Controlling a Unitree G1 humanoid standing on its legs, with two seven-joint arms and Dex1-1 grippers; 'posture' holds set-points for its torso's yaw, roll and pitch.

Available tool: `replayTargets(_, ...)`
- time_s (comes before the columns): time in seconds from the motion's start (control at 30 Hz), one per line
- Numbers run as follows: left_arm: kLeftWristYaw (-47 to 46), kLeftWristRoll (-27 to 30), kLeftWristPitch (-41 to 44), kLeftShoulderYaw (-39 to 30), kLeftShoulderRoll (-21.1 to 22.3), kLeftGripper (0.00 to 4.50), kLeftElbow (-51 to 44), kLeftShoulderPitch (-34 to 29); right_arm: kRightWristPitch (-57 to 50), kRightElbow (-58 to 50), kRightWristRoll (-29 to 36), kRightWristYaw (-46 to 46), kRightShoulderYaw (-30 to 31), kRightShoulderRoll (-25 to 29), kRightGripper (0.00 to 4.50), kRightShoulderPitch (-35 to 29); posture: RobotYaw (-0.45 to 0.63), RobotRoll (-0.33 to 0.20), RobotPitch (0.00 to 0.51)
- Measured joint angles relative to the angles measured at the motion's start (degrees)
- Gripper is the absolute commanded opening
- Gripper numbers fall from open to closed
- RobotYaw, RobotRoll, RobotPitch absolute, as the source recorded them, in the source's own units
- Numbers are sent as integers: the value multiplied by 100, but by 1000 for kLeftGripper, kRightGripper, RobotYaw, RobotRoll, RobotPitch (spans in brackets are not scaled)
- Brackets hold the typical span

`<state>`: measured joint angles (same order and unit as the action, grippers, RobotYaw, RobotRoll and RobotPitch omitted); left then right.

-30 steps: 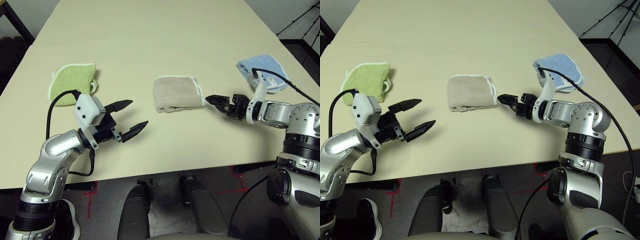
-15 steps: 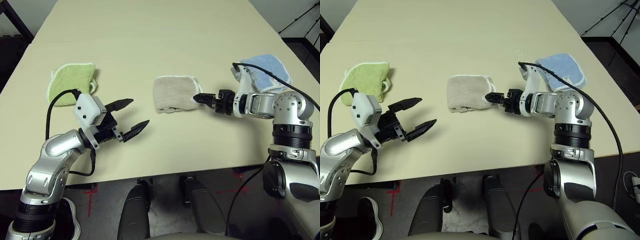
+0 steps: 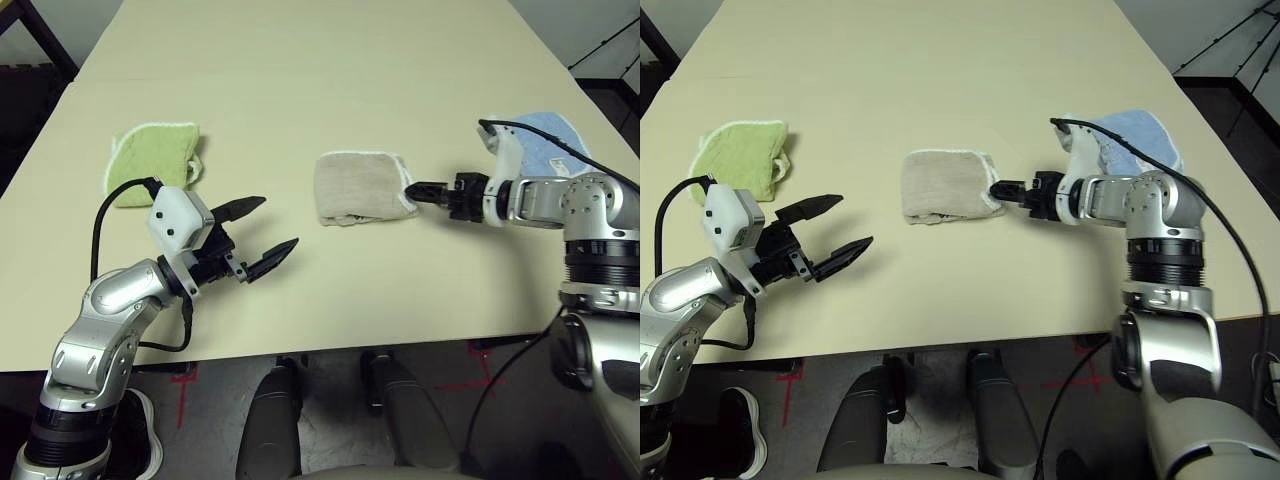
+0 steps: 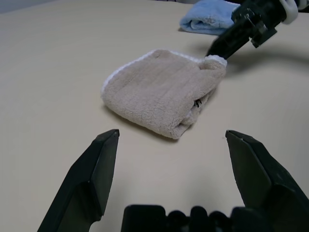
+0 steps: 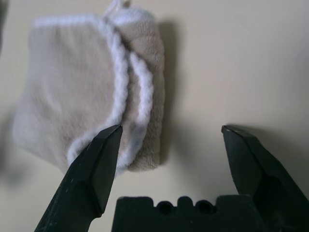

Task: Fold the towel and set it aside.

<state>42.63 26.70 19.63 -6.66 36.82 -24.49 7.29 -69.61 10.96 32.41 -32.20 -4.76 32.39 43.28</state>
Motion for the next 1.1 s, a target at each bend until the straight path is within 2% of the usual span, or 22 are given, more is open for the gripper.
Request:
replayTargets(0.2,-49,-43,-6,125,-86,4459,38,90,650,-18,-198,-731,410,328,4495,-141,-56,0,211)
replayTargets(0.47,-57,-115,-18,130,-168,4459,47,89,885,191,-241,-1230,420,491,4495,-111,-45,0,205)
replayTargets(0.7,-51,-131,-41,129,-169,4459,49,71,141,735,-204,-901,102,399,4495,195,-42,0,205)
replayTargets(0.93,-47,-170,-68,145,-171,4459,49,69,-674,720,-51,-665,-280,208,4495,303,-36,0,199)
replayTargets(1.1,-47,-199,-106,187,-191,4459,48,20,-1138,555,81,-654,-309,187,4495,317,-27,0,196)
